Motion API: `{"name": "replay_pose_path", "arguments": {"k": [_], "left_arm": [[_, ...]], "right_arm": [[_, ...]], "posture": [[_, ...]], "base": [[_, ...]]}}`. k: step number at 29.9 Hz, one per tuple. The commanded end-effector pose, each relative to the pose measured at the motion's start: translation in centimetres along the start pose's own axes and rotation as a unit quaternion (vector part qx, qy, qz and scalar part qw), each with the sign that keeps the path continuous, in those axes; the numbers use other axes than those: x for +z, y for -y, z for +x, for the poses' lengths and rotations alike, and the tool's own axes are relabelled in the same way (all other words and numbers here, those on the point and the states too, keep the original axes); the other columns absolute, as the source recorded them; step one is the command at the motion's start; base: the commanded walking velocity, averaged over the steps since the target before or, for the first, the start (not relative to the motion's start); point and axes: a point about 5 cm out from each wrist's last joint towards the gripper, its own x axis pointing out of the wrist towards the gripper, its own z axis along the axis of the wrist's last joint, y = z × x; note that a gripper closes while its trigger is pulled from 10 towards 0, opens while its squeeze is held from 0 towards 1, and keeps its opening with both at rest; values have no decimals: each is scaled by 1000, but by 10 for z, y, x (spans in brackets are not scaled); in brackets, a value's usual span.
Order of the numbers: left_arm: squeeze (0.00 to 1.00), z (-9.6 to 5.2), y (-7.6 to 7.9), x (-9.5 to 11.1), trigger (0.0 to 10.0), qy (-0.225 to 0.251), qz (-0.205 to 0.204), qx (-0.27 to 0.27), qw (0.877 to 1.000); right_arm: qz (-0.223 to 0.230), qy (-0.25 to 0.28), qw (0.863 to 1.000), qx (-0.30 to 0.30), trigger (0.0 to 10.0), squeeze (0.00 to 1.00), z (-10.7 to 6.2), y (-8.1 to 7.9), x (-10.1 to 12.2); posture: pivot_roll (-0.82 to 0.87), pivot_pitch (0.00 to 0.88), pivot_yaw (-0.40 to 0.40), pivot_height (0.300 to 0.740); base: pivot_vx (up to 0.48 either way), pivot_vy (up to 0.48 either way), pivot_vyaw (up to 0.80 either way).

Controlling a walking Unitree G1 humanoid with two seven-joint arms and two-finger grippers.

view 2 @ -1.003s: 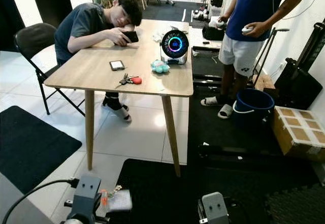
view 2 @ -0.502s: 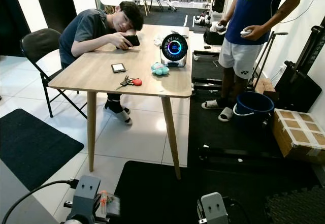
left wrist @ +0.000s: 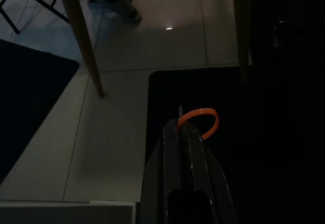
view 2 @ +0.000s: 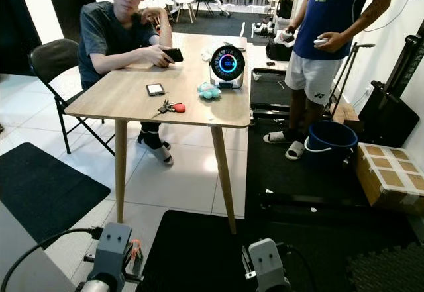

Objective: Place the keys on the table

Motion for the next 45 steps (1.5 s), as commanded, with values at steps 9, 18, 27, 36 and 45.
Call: {"name": "replay_pose_path", "arguments": {"k": [9, 18, 27, 36, 45], "left_arm": [[0, -8, -23, 3, 10000, 10, -4, 50, 999], [0, -18, -36, 1, 10000, 13, -13, 85, 996], [0, -10, -13, 25, 10000, 53, -39, 33, 997], [0, -5, -3, 37, 10000, 74, -38, 5, 997], [0, -3, -2, 47, 10000, 93, -23, 4, 995]], "right_arm": [[-14, 31, 998, 58, 10000, 0, 10, -14, 15], [-19, 45, 995, 89, 10000, 0, 23, -22, 26], [-17, 43, 995, 86, 10000, 0, 23, -19, 26], [-14, 50, 995, 81, 10000, 0, 26, -18, 30], [-14, 58, 994, 87, 10000, 0, 28, -20, 34]], "posture": [[142, 115, -35, 740], [189, 110, -86, 740], [150, 98, -78, 740], [137, 88, -69, 740], [147, 87, -67, 740]], "base": [[0, 0, 0], [0, 0, 0], [0, 0, 0], [0, 0, 0], [37, 0, 0]]}}
